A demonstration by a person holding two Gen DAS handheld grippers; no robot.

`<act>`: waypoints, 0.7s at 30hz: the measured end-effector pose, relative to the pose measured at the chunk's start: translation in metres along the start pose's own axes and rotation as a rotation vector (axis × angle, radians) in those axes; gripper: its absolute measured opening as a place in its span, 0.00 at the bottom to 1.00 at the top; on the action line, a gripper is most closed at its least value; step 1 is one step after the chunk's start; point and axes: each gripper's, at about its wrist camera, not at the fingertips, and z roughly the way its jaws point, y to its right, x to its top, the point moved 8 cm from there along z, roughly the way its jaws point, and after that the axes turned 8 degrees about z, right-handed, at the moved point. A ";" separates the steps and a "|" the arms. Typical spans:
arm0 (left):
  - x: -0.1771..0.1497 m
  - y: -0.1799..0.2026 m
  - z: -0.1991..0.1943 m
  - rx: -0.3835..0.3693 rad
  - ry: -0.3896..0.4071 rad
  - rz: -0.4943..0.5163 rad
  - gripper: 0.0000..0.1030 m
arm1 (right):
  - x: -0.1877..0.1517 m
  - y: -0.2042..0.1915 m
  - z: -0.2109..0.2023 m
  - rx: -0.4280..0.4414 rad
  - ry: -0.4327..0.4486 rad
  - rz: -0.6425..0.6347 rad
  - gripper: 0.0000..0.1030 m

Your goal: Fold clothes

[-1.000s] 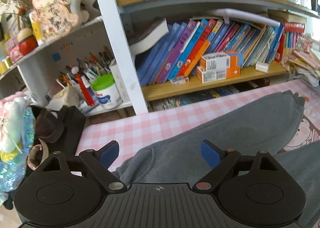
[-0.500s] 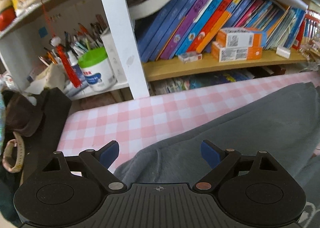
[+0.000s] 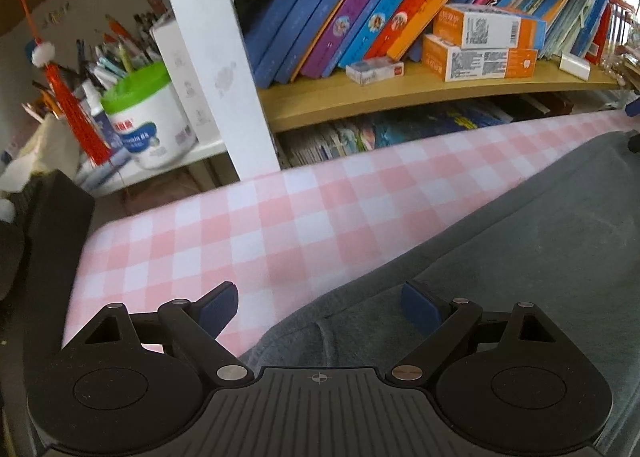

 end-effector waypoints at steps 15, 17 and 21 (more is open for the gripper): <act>-0.009 -0.006 0.018 -0.125 -0.017 -0.082 0.88 | -0.008 0.005 0.023 0.043 -0.054 0.004 0.72; -0.010 -0.005 0.018 -0.131 -0.013 -0.077 0.86 | -0.008 0.006 0.022 0.043 -0.054 0.004 0.71; -0.008 -0.001 0.014 -0.149 -0.005 -0.063 0.72 | -0.009 0.007 0.020 0.043 -0.055 0.004 0.62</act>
